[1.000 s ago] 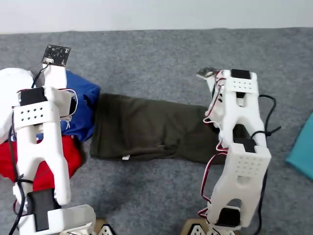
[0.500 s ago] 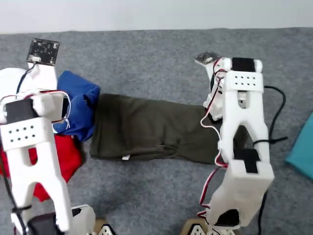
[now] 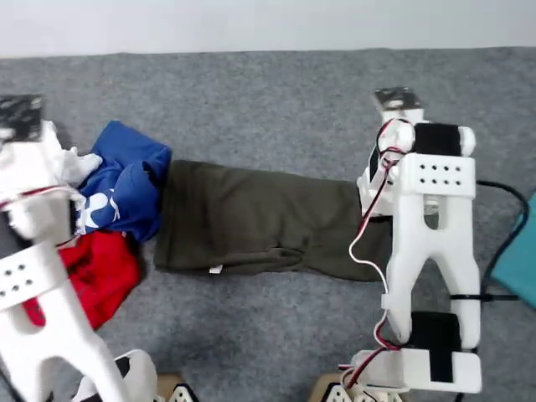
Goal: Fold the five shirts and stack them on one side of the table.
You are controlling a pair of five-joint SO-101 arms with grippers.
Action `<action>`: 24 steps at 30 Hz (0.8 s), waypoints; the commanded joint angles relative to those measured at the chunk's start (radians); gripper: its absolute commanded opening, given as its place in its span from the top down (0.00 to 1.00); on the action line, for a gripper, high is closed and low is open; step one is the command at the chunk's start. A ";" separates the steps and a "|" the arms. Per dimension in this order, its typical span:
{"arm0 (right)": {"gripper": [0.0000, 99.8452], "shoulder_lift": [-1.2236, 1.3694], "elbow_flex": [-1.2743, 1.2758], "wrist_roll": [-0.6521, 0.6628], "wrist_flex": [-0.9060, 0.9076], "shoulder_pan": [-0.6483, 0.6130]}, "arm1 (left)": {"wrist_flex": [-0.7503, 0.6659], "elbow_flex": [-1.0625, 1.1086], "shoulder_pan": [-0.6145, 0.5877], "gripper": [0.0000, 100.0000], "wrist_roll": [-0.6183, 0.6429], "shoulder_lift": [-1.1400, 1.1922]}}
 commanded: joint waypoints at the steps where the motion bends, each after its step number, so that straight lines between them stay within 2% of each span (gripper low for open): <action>1: 0.99 -0.042 -0.003 -0.150 -0.047 -0.013 | 0.066 -0.010 -0.123 0.97 -0.003 -0.034; 5: 0.99 0.013 -0.002 -0.273 -0.205 -0.087 | 0.110 -0.010 -0.258 0.97 -0.006 -0.034; 10: 0.99 0.107 -0.003 -0.439 -0.314 -0.248 | 0.124 -0.013 -0.413 0.97 -0.017 -0.034; 14: 0.97 0.203 -0.005 -0.446 -0.412 -0.392 | 0.126 -0.013 -0.512 0.97 -0.080 -0.034; 21: 0.77 0.338 -0.046 -0.448 -0.613 -0.555 | 0.126 -0.013 -0.637 0.97 -0.137 -0.034; 24: 0.75 0.417 -0.138 -0.448 -0.641 -0.599 | 0.126 -0.013 -0.667 0.97 -0.144 -0.034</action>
